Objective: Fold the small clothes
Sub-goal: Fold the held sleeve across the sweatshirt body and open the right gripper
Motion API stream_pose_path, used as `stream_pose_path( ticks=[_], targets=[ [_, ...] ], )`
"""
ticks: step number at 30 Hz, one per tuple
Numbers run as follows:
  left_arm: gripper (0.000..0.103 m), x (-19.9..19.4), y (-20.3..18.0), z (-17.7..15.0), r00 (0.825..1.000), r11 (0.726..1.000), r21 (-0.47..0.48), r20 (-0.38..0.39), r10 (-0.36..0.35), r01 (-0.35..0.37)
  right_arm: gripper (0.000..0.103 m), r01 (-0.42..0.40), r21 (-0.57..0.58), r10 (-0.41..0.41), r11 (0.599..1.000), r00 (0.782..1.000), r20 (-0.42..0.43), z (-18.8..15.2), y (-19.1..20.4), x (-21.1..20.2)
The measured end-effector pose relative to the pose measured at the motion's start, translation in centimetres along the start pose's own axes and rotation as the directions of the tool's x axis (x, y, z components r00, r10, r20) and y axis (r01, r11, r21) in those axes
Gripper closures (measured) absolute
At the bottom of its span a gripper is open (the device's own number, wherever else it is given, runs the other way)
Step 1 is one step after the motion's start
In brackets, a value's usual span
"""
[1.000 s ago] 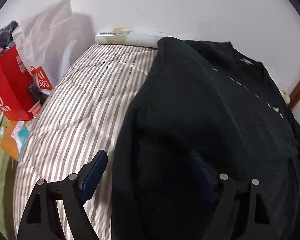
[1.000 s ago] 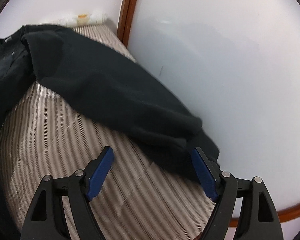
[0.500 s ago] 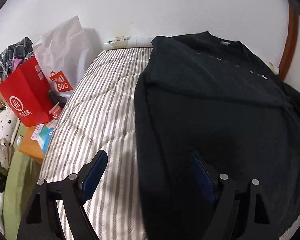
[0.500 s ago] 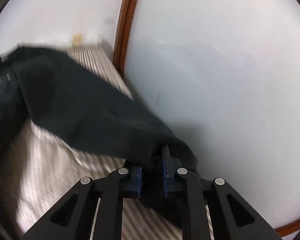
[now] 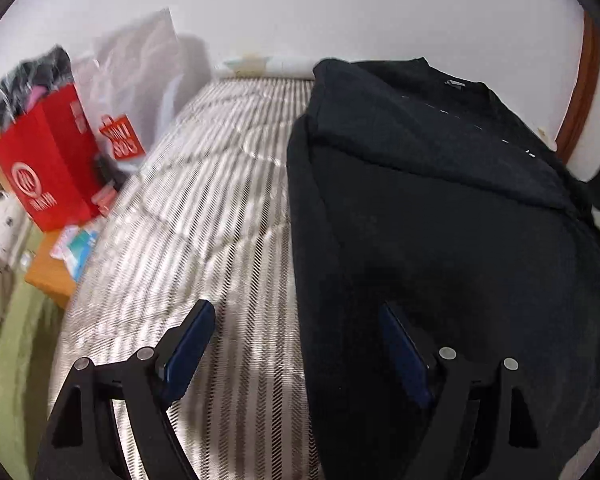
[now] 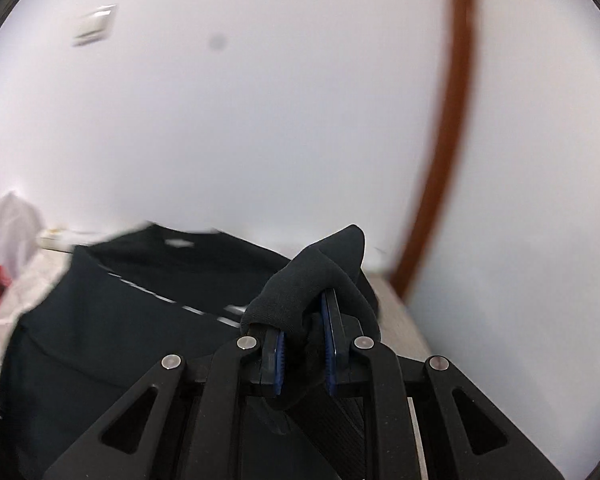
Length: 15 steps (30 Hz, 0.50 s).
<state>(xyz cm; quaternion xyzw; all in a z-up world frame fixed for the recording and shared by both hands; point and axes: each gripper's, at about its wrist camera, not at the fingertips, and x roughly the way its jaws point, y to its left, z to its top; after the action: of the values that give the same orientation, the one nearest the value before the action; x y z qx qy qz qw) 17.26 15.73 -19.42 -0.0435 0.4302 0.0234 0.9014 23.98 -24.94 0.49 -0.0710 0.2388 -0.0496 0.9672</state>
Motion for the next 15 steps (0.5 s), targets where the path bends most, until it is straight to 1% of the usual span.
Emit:
stream_pose_path(
  ticks=[2,4,5,7,9,11,13,15],
  targets=[
    [0.021,0.0,0.3,0.1,1.0,1.0,-0.02,0.006,-0.007,0.007,0.088,-0.06,-0.039,0.061,0.997,0.998,0.021,1.3,4.3,0.0],
    [0.02,0.1,0.1,0.1,1.0,1.0,-0.014,0.002,0.001,-0.001,0.087,-0.118,-0.074,0.12,0.99,0.992,0.025,1.8,7.9,0.0],
    [0.019,0.2,-0.1,0.1,1.0,1.0,-0.005,-0.003,0.008,-0.008,0.087,-0.149,-0.101,0.153,0.984,0.988,0.025,1.8,10.3,0.3],
    [0.016,0.3,-0.3,0.2,1.0,1.0,0.008,-0.01,0.012,-0.012,0.086,-0.181,-0.153,0.185,0.972,0.983,0.014,1.0,14.2,1.5],
    [0.014,0.3,-0.4,0.2,1.0,1.0,0.012,-0.012,0.012,-0.012,0.086,-0.191,-0.169,0.19,0.967,0.981,-0.021,0.1,17.0,3.6],
    [0.012,0.3,-0.5,0.1,1.0,1.0,0.017,-0.016,0.013,-0.013,0.086,-0.2,-0.164,0.188,0.966,0.979,-0.085,-1.4,19.6,5.8],
    [0.011,0.4,-0.6,0.2,1.0,1.0,0.021,-0.019,0.013,-0.012,0.085,-0.206,-0.159,0.186,0.966,0.974,-0.132,-2.3,21.0,8.4],
    [0.01,0.4,-0.6,0.2,1.0,1.0,0.02,-0.02,0.007,-0.007,0.079,-0.21,-0.171,0.181,0.963,0.969,-0.17,-3.4,21.9,10.4]
  ],
)
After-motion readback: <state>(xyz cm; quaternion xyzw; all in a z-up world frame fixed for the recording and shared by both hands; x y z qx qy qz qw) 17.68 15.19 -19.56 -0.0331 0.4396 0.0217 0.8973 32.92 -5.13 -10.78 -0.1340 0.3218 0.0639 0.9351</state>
